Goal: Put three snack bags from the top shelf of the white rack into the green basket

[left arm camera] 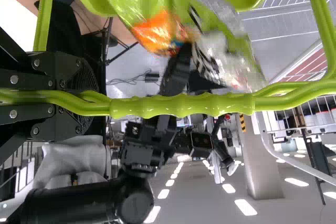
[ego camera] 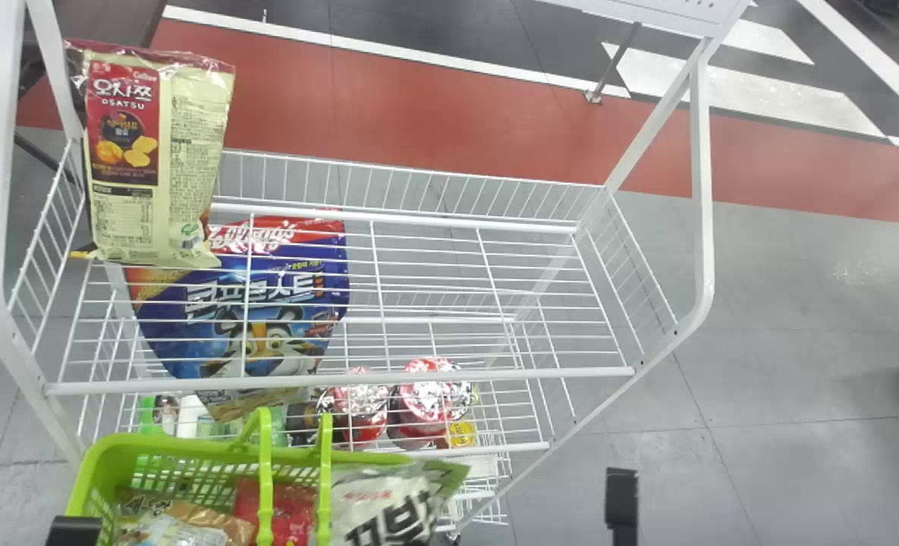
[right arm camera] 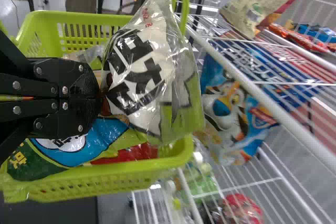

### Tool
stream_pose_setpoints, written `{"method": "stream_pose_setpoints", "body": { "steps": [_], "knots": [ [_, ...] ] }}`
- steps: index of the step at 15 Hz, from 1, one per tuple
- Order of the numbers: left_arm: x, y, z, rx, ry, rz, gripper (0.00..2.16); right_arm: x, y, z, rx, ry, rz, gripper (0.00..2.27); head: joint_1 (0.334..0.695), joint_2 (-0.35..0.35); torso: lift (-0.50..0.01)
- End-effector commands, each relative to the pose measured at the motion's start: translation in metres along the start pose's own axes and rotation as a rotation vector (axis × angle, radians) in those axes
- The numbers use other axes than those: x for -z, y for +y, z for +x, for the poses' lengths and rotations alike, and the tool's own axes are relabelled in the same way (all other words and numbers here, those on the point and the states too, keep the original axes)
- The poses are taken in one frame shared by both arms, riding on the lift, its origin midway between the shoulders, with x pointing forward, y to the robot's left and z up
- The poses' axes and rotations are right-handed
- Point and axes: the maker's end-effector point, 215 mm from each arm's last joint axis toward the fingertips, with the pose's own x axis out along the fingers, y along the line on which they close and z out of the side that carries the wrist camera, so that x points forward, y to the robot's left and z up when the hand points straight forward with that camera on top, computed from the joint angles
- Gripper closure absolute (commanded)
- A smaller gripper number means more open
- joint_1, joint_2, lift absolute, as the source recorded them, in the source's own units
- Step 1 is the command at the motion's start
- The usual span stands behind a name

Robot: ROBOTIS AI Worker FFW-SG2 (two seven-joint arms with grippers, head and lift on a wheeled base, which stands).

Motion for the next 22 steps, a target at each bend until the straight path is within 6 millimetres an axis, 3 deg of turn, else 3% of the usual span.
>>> {"method": "stream_pose_setpoints", "body": {
  "steps": [1, 4, 8, 11, 12, 13, 14, 16, 20, 22],
  "knots": [
    [0.0, 0.0, 0.002, 0.001, 0.002, 0.003, 2.15, 0.018, 0.008, 0.015, -0.047, 0.038, 0.035, 2.05, 0.695, -0.35, 0.0],
    [0.0, 0.0, 0.004, 0.004, 0.002, 0.007, 2.15, 0.018, 0.014, 0.026, -0.082, 0.045, 0.045, 2.05, 0.695, -0.35, 0.0],
    [0.0, 0.001, 0.002, 0.005, 0.0, 0.002, 2.15, 0.002, -0.041, 0.038, 0.158, 0.002, -0.107, 2.04, 0.695, -0.35, 0.0],
    [-0.002, 0.001, 0.003, 0.005, -0.001, 0.007, 2.15, -0.008, -0.054, 0.037, 0.235, -0.021, -0.162, 1.97, 0.695, -0.35, 0.0],
    [-0.002, 0.001, 0.003, 0.005, -0.001, 0.007, 2.15, -0.008, -0.05, 0.036, 0.233, -0.02, -0.167, 1.4, 0.695, -0.35, 0.0],
    [-0.003, 0.001, 0.003, 0.005, -0.001, 0.009, 2.15, -0.009, -0.044, 0.035, 0.227, -0.024, -0.179, 0.44, 0.695, -0.35, 0.0],
    [-0.002, 0.001, 0.003, 0.005, 0.001, 0.007, 2.15, -0.01, -0.033, 0.033, 0.201, -0.033, -0.194, 0.0, 0.695, -0.35, 0.0],
    [-0.003, 0.0, 0.003, 0.004, 0.0, 0.01, 2.15, -0.018, -0.012, 0.028, 0.161, -0.064, -0.236, 0.02, 0.695, -0.35, 0.0],
    [-0.002, -0.001, 0.002, 0.003, 0.001, 0.013, 2.15, -0.03, 0.002, 0.012, 0.139, -0.106, -0.253, 0.06, 0.695, -0.35, 0.0],
    [-0.002, -0.001, 0.002, 0.003, 0.001, 0.013, 2.15, -0.072, 0.015, -0.007, 0.142, -0.264, -0.39, 0.06, 0.695, -0.35, 0.0]
  ]
}}
